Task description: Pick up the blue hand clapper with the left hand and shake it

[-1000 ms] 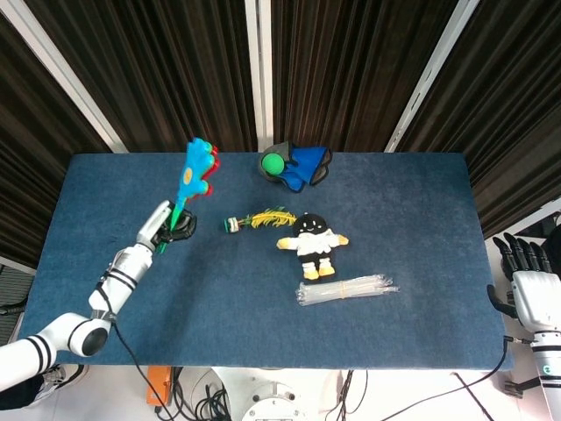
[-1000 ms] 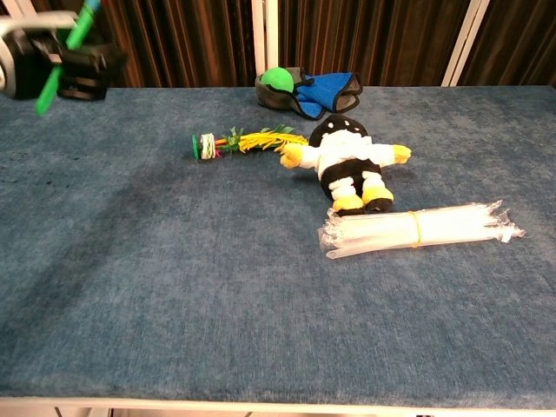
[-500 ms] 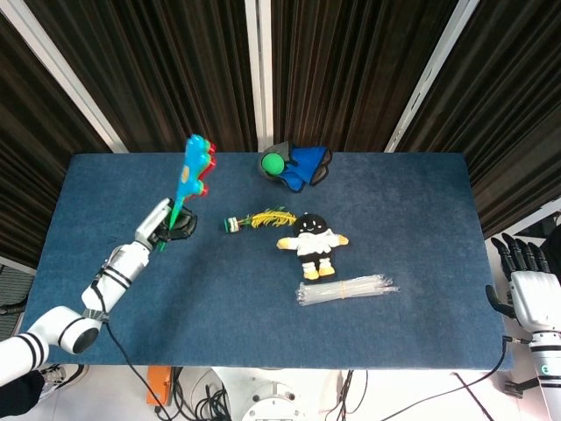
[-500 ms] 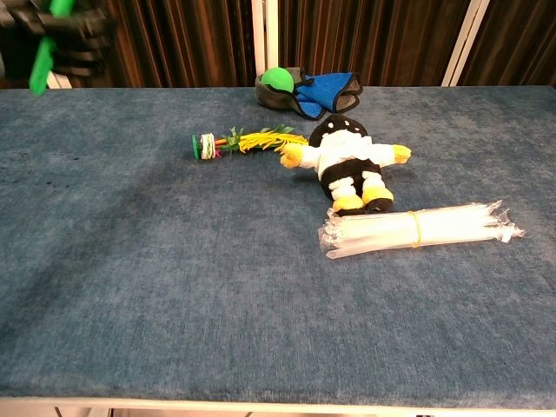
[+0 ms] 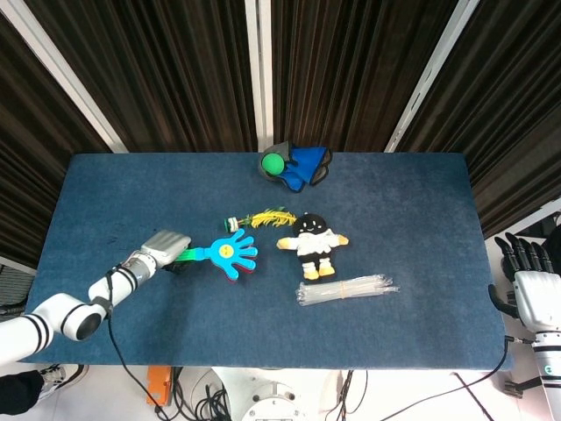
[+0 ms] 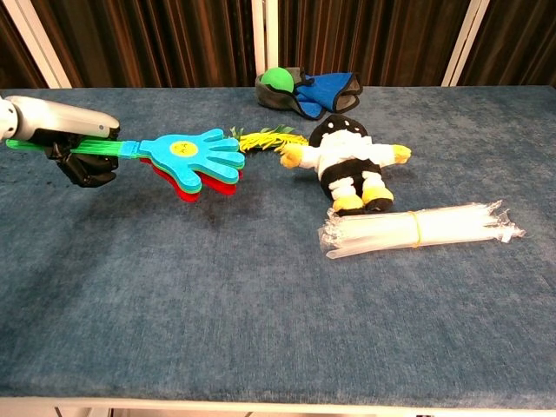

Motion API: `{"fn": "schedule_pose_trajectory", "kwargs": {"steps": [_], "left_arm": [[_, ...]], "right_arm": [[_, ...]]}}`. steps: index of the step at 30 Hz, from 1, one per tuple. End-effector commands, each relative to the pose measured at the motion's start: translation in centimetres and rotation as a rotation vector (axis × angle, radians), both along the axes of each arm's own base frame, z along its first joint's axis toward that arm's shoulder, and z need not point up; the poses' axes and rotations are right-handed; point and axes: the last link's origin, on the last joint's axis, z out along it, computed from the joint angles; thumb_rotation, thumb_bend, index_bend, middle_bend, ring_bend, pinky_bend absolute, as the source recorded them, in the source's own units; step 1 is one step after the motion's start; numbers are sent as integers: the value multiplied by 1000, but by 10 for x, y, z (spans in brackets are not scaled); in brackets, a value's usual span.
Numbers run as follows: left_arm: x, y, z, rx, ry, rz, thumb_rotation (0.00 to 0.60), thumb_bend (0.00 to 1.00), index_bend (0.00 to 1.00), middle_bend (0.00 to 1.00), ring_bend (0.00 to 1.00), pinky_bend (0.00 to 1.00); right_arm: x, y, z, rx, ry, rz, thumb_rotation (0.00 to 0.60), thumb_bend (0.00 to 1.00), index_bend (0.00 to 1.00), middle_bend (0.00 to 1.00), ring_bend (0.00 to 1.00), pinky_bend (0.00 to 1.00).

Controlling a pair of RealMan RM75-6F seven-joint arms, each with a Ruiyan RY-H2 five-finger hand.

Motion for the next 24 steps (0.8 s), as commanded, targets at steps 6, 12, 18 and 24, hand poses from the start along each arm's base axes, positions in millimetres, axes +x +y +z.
{"fn": "schedule_pose_trajectory", "kwargs": {"steps": [6,12,18,24], "left_arm": [[46,7,35,283,-1084,441,600,669,1000,1000,1000,1000],[42,17,64,230,-1534,589,600,668,1000,1000,1000,1000],[37,14,64,154,-1556,590,600,673,1000,1000,1000,1000],[32,7,46,97,-1093,303,600,697,1000,1000,1000,1000]], "right_arm": [[1,-1,0,2,2,-2,600,325,0,0,0,0],[1,-2,-1,5,5,-2,600,325,0,0,0,0],[3,-2,-3,11,7,2,600,325,0,0,0,0],[3,-2,-3,13,7,-3,600,326,0,0,0,0]]}}
